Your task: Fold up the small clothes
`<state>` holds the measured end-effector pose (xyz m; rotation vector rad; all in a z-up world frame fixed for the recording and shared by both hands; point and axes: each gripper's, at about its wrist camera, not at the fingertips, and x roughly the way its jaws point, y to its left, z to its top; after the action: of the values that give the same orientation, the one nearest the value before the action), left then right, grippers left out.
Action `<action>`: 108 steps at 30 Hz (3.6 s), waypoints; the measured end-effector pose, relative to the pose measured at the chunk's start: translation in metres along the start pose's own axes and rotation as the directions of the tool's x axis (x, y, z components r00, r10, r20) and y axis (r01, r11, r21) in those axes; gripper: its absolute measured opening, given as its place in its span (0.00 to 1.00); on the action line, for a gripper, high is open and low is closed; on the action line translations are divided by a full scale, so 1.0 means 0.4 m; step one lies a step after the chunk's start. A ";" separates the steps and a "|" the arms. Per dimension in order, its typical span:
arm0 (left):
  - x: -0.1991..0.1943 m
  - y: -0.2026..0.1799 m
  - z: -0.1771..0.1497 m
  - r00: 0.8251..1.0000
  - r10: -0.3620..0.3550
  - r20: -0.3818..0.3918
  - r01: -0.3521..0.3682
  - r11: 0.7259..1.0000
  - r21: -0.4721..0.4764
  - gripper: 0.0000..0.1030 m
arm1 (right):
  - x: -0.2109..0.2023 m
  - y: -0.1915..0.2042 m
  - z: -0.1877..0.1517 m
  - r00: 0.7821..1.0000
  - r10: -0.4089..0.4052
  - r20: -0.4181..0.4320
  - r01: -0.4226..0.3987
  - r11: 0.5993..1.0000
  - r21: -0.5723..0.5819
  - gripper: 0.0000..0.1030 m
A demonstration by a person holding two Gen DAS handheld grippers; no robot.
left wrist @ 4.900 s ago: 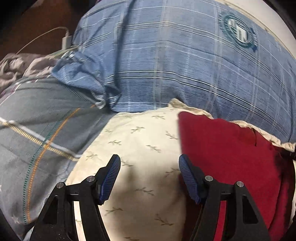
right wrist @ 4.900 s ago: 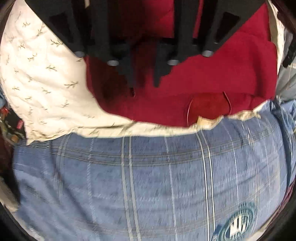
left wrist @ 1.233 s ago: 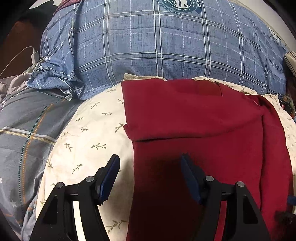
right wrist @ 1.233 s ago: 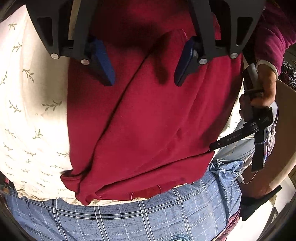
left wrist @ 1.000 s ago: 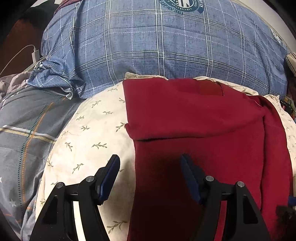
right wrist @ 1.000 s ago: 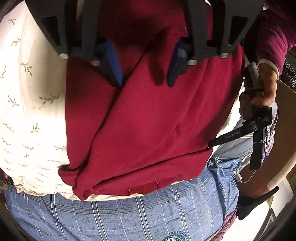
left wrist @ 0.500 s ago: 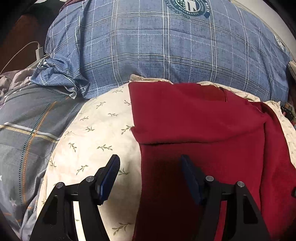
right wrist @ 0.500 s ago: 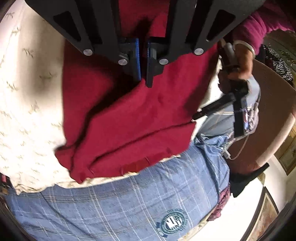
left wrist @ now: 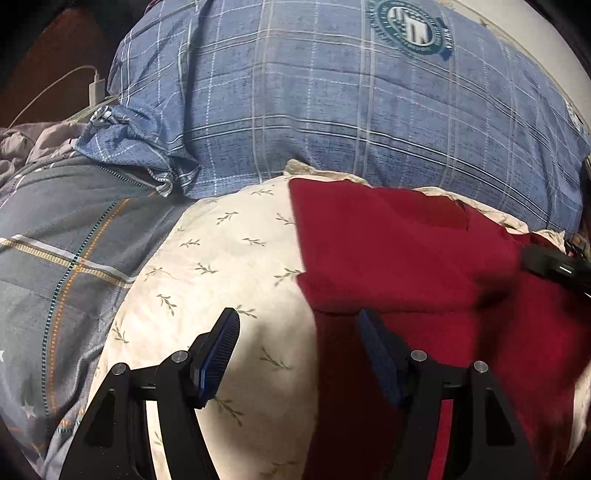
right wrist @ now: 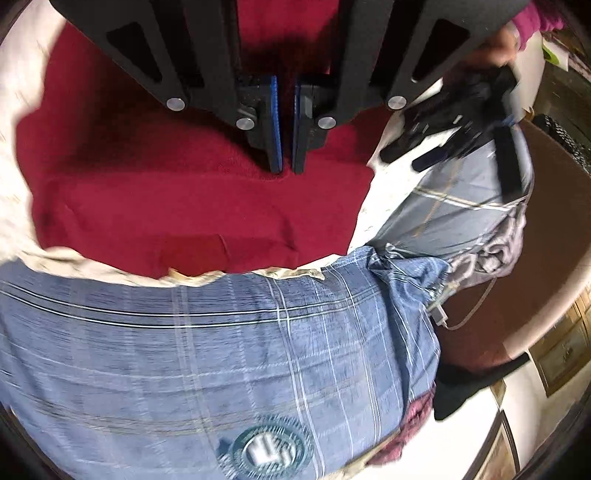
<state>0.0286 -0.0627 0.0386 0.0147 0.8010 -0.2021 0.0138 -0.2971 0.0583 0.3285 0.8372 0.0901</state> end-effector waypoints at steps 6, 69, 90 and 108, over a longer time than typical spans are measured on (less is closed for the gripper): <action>0.046 0.048 0.028 1.000 0.019 -0.019 -0.020 0.998 -0.065 0.64 | 0.178 -0.046 0.032 0.996 0.035 -0.085 -0.027 0.995 0.095 0.12; 0.004 -0.098 0.008 0.965 -0.263 0.012 0.259 0.957 0.131 0.13 | -0.190 -0.342 -0.215 1.000 0.011 0.018 -0.016 0.942 0.335 0.64; 0.096 -0.030 0.087 0.983 -0.179 -0.043 0.182 0.981 0.068 0.06 | -0.222 -0.462 -0.161 0.992 -0.122 -0.020 0.120 0.908 0.402 0.64; 0.124 -0.006 0.048 0.979 -0.196 -0.049 0.198 0.980 0.029 0.14 | 0.034 -0.515 0.057 0.887 -0.453 -0.090 0.461 0.875 0.146 0.33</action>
<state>0.0754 -0.0756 0.0169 -0.0284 0.8454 -0.4041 0.0293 -0.4948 -0.0035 0.2748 0.9585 -0.4186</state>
